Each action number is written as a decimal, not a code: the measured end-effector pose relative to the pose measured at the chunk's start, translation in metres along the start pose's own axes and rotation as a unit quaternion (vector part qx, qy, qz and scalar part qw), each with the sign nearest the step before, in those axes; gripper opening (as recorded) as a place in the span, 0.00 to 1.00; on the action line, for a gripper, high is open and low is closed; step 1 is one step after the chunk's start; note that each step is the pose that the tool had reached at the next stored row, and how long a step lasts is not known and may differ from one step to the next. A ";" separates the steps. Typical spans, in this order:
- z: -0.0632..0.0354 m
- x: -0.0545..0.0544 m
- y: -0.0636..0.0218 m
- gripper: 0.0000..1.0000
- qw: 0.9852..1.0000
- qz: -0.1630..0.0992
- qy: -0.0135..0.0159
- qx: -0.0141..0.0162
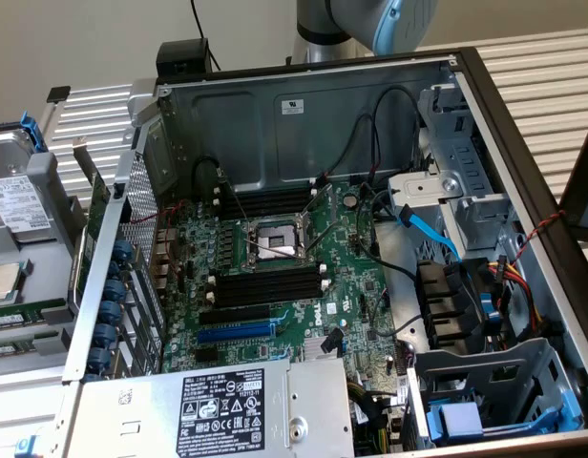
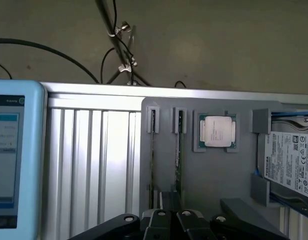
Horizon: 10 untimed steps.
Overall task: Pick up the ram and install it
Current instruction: 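Pick up the ram and move it above insertion slot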
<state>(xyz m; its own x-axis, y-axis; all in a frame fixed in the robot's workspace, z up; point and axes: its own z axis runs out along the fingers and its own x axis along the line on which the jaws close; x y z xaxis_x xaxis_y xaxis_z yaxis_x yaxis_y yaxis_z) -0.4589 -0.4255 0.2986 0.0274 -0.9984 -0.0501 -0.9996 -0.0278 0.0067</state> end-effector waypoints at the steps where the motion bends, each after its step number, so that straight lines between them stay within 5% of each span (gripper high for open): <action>1: 0.0018 0.000 0.0000 0.11 1.000 0.000 0.000 0.000; 10: 0.0182 0.002 -0.0001 0.36 1.000 0.000 0.000 0.000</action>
<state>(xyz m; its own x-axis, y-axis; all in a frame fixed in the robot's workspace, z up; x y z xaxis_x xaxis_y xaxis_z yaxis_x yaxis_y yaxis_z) -0.4589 -0.4262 0.2804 0.0274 -0.9984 -0.0500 -0.9996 -0.0278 0.0068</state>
